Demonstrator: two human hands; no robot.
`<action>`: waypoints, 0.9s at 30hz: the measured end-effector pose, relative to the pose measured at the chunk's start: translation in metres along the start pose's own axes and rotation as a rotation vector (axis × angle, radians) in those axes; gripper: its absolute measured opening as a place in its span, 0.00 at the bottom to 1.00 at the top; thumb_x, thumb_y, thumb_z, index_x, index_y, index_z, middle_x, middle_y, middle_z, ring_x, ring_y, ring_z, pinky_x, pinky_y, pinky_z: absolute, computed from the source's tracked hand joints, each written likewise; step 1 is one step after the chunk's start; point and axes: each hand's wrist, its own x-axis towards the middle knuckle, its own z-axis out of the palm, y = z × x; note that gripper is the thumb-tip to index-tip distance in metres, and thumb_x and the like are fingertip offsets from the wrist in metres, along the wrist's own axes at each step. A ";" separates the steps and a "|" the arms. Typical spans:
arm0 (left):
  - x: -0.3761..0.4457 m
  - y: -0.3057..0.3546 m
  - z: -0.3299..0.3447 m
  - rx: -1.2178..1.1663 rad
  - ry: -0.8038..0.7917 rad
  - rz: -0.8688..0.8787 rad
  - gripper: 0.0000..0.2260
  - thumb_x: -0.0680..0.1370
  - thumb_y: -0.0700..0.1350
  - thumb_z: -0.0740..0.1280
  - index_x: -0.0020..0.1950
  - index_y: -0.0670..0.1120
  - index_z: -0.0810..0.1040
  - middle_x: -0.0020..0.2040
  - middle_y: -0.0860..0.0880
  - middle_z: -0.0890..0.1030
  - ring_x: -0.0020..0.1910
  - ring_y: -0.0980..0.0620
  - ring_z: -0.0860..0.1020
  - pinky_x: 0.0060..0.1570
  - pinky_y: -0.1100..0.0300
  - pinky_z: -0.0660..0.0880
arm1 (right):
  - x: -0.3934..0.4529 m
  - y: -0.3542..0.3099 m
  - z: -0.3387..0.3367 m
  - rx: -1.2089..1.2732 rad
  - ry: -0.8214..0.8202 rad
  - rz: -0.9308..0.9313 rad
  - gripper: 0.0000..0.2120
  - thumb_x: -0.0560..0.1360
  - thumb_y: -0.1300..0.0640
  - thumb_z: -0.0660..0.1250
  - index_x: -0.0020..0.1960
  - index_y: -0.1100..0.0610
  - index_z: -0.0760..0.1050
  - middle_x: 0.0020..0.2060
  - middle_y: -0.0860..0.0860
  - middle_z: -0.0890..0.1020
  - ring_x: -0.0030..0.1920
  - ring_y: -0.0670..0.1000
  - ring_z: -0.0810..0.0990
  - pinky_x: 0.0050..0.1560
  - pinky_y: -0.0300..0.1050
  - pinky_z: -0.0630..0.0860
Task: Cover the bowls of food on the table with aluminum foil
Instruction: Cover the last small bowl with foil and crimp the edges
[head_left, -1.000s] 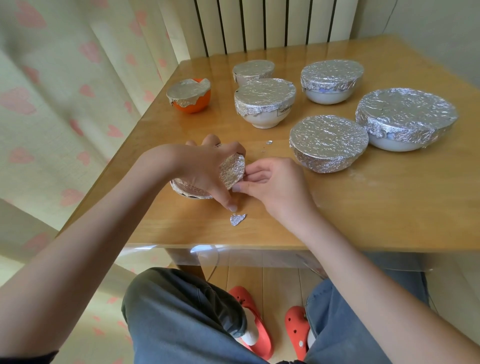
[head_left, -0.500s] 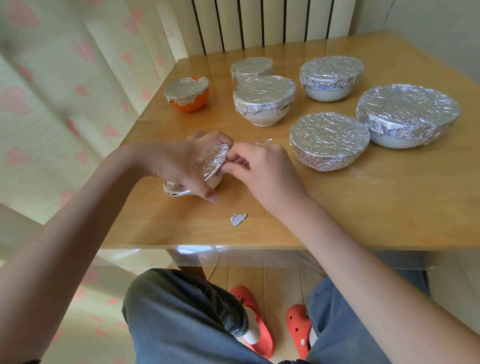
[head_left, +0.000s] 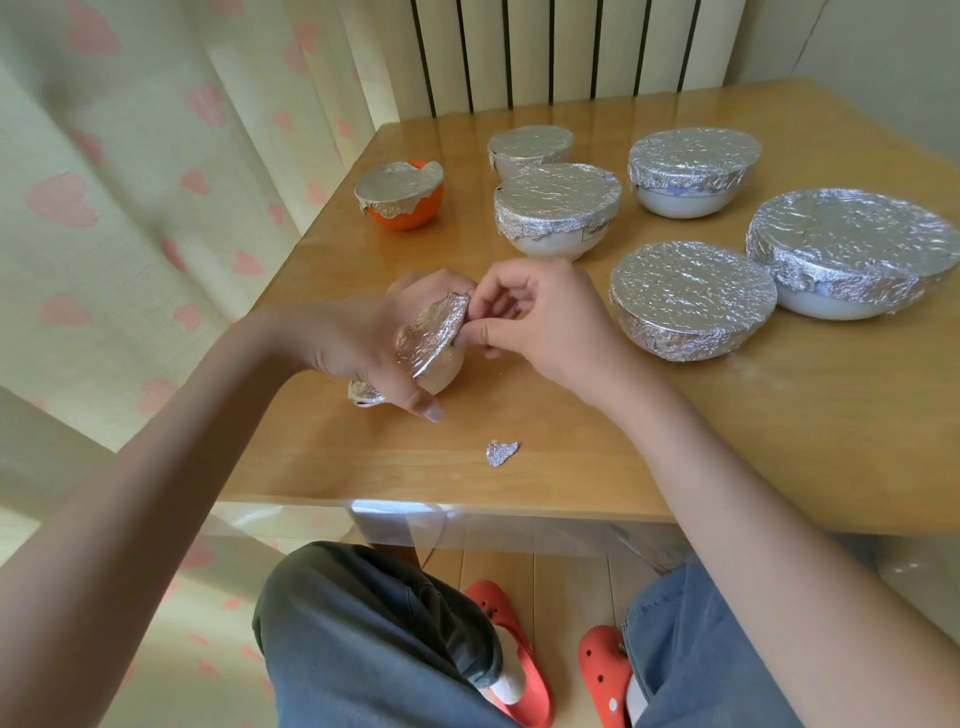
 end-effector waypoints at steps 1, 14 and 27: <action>0.000 0.000 0.000 -0.002 -0.008 -0.005 0.38 0.54 0.60 0.77 0.60 0.69 0.64 0.61 0.61 0.67 0.62 0.64 0.69 0.57 0.65 0.68 | 0.003 -0.001 -0.003 -0.051 -0.022 0.004 0.10 0.64 0.63 0.79 0.35 0.61 0.77 0.28 0.55 0.80 0.28 0.50 0.77 0.33 0.46 0.77; 0.002 0.002 -0.003 0.038 -0.027 -0.026 0.37 0.53 0.60 0.77 0.57 0.71 0.62 0.58 0.63 0.66 0.56 0.59 0.73 0.53 0.63 0.73 | -0.006 0.001 -0.008 -0.303 -0.046 0.009 0.11 0.64 0.51 0.79 0.35 0.53 0.78 0.25 0.42 0.75 0.28 0.40 0.72 0.33 0.39 0.71; 0.002 0.004 -0.001 0.024 -0.042 -0.046 0.41 0.53 0.58 0.79 0.59 0.72 0.60 0.60 0.62 0.64 0.56 0.61 0.74 0.49 0.68 0.72 | -0.028 -0.002 0.017 -0.322 0.202 -0.057 0.16 0.61 0.45 0.79 0.33 0.53 0.74 0.25 0.44 0.73 0.29 0.46 0.71 0.34 0.50 0.75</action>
